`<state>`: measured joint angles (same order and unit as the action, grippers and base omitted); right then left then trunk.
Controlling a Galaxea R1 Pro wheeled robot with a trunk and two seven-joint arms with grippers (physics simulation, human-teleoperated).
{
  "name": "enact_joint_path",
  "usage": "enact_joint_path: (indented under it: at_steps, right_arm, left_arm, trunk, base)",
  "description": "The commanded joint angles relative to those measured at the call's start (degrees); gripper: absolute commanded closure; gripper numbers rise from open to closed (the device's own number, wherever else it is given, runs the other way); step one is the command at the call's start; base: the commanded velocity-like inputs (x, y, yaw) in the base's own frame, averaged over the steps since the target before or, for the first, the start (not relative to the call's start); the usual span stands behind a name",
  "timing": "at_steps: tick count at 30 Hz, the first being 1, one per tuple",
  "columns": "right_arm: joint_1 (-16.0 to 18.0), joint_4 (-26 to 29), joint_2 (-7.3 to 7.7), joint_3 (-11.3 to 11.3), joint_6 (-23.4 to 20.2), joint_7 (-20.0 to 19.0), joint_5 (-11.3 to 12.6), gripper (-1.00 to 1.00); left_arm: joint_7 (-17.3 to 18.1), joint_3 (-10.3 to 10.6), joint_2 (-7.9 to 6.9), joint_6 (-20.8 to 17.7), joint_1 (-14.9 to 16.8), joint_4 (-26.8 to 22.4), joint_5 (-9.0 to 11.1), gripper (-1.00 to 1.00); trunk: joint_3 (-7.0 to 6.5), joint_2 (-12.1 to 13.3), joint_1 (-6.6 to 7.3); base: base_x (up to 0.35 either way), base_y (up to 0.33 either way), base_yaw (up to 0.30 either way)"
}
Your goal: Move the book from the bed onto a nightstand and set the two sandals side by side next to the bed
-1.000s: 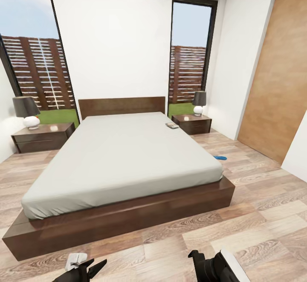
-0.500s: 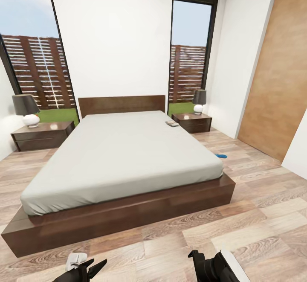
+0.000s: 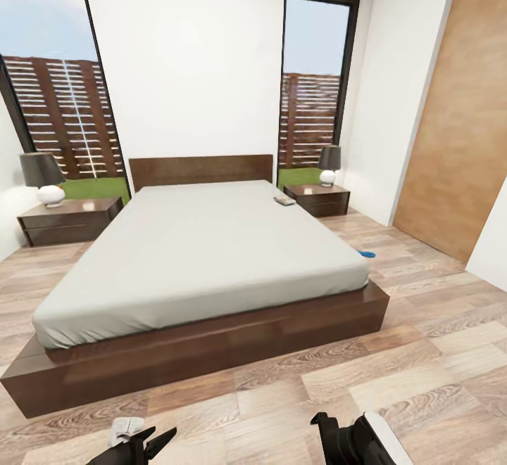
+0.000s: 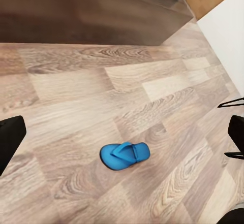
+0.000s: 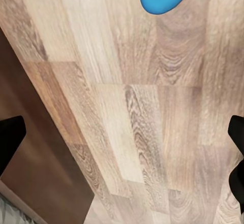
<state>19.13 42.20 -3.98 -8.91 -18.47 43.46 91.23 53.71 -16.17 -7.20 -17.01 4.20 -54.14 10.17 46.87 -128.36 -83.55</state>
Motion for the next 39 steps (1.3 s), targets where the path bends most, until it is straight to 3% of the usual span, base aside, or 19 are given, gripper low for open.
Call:
enact_joint_path:
  at_steps: [1, 39]
  right_arm:
    - [0.0, 0.1, -0.07, -0.3, -0.4, 0.3, 0.0, -1.00]
    - [0.0, 0.1, -0.07, -0.3, -0.4, 0.3, 0.0, -1.00]
  left_arm:
    - [0.2, 0.0, 0.00, -0.6, 0.0, 0.0, 0.4, -1.00]
    - [0.2, 0.0, 0.00, -0.6, 0.0, 0.0, 0.4, -1.00]
  trunk:
    - [0.24, -0.4, -0.22]
    - [7.15, -14.9, -8.17]
  base:
    - [0.000, 0.000, 0.000]
    - [0.000, 0.000, 0.000]
